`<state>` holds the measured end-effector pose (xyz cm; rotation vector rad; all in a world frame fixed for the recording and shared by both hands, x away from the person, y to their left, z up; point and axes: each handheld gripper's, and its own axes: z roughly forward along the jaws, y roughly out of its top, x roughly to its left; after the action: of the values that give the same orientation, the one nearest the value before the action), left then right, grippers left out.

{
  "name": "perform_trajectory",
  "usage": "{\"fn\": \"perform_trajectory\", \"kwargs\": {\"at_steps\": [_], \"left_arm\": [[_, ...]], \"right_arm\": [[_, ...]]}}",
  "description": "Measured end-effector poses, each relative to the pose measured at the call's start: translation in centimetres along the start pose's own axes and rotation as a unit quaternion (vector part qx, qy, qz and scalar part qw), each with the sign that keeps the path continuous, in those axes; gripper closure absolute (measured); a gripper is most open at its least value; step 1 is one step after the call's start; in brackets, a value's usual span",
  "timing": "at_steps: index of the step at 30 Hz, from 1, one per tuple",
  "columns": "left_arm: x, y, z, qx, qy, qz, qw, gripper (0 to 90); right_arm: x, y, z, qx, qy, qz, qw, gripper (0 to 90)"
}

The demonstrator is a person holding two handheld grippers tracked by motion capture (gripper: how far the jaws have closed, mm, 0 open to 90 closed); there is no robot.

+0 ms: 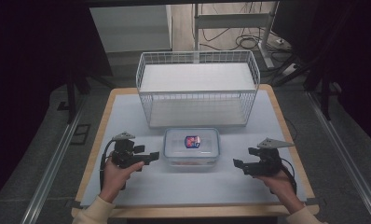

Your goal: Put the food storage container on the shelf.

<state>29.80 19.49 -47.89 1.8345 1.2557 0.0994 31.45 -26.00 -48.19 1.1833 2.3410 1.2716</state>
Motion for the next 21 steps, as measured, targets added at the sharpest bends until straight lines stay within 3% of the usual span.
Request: {"fn": "perform_trajectory", "kwargs": {"at_steps": [12,18,21], "left_arm": [[1.4,1.5,2.5,0.0,-0.024,-0.034,0.9991,19.5],[1.0,2.4,4.7,0.016,-0.045,-0.04,0.9981,19.2],[1.3,2.7,5.9,0.029,-0.057,-0.053,0.9966,18.7]], "right_arm": [[-0.1,0.7,0.5,0.0,0.003,0.005,1.0,14.8],[-0.3,1.1,0.7,-0.001,0.009,0.015,0.9999,14.6],[-0.4,1.4,0.8,-0.003,0.013,0.018,0.9998,14.4]]}}
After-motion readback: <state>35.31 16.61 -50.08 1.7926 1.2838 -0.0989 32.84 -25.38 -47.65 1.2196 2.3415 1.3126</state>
